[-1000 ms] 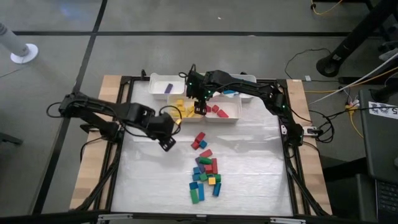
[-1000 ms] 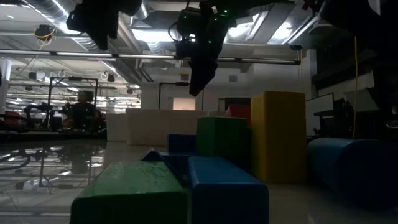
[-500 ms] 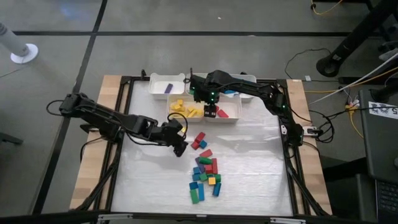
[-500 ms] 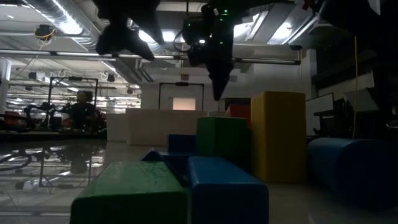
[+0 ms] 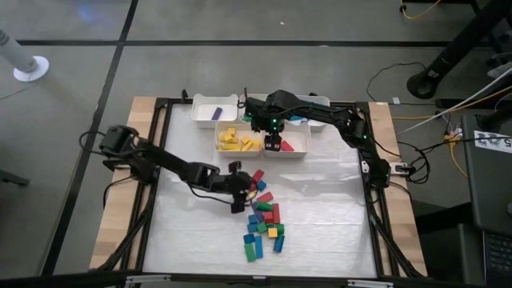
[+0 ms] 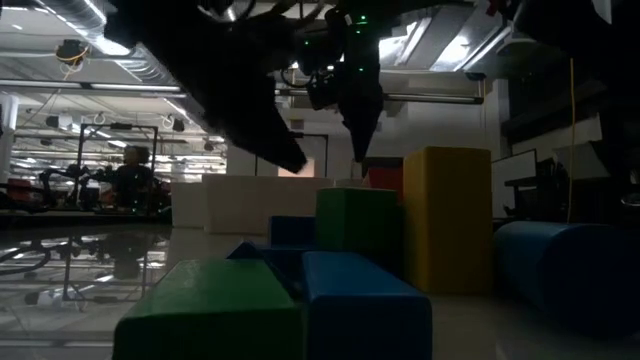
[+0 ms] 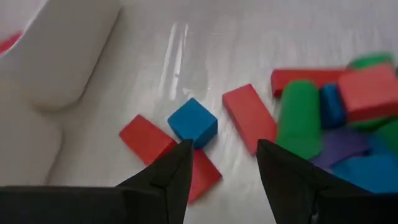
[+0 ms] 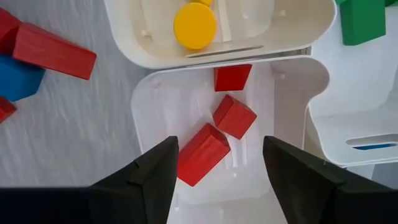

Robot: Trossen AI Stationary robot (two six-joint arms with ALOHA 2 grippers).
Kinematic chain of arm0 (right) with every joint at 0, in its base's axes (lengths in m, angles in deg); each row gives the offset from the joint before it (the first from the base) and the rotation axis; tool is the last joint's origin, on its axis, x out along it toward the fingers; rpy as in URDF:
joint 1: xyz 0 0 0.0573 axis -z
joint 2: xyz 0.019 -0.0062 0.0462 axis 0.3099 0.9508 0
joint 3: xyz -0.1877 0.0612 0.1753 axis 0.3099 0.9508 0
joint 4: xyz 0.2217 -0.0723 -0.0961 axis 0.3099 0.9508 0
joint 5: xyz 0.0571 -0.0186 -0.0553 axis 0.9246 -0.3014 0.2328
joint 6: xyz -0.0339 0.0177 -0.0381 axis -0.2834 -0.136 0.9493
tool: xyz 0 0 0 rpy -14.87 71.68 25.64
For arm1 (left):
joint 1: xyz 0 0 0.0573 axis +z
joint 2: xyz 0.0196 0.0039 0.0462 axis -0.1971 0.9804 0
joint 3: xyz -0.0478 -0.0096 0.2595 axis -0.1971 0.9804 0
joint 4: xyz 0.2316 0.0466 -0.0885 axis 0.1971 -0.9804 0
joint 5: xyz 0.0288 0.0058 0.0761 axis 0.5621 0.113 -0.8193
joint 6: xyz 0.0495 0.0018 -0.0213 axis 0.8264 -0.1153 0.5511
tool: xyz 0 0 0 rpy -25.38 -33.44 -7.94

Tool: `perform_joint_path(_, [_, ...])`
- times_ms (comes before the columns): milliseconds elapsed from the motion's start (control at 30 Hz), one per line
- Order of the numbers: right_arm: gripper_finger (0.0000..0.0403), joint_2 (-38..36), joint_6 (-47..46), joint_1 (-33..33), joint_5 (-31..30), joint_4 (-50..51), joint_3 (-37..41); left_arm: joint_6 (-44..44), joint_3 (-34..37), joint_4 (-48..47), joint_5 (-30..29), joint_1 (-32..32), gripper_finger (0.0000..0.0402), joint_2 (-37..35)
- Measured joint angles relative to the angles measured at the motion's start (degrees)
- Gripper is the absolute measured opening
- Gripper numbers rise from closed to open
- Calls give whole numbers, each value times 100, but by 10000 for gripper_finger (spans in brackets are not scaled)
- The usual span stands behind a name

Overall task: Sort blocks
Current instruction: Put the red block into the bottom right bin

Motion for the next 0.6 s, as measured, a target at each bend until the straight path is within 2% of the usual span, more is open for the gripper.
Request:
perform_joint_path(300, [232, -1, 0, 0, 4, 2, 0, 1734, -2, 80, 31, 230, 166, 495])
perform_joint_path(500, [232, -2, 0, -4, 9, 46, 0, 2180, -2, 61, 677, 500, 166, 569])
perform_joint_path(600, [232, -2, 0, -4, 9, 49, 0, 2462, -2, 48, 753, 600, 166, 569])
